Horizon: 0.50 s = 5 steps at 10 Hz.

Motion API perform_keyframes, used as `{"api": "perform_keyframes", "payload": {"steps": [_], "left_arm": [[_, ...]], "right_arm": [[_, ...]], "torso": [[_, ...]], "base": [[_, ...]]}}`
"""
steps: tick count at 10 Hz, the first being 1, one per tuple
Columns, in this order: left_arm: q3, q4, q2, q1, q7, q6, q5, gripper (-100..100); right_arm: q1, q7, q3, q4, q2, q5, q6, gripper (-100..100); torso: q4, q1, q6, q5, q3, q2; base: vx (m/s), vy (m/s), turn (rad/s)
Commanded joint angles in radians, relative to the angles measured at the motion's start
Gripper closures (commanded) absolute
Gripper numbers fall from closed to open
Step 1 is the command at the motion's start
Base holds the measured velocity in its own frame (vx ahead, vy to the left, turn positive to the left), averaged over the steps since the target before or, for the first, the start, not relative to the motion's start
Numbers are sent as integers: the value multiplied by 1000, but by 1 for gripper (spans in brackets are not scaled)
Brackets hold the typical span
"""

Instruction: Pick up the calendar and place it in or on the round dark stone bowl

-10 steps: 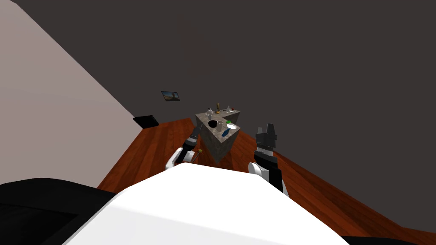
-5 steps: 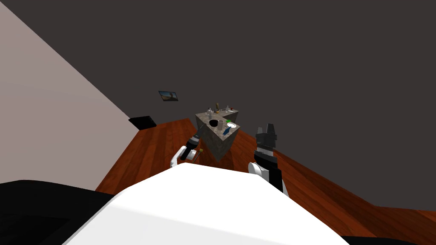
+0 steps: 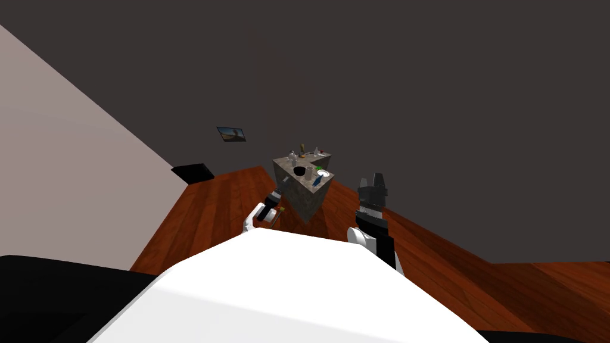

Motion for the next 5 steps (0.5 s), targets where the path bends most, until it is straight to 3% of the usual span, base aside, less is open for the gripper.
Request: {"api": "perform_keyframes", "payload": {"steps": [1, 4, 5], "left_arm": [[0, 30, 1, -16, -6, 1, -14, -100], [0, 118, 2, -69, -34, 2, -70, -100], [0, 122, 2, -69, -34, 2, -70, -100]], "right_arm": [[0, 0, 0, 0, 0, 0, 0, 0], [0, 0, 0, 0, 0, 0, 0, 0], [0, 0, 0, 0, 0, 0, 0, 0]], "torso": [[0, 0, 0, 0, 0, 0], [0, 0, 0, 0, 0, -1], [0, 0, 0, 0, 0, -1]], "base": [[-58, 53, -63], [-59, 55, -86], [-54, 45, -61]]}}
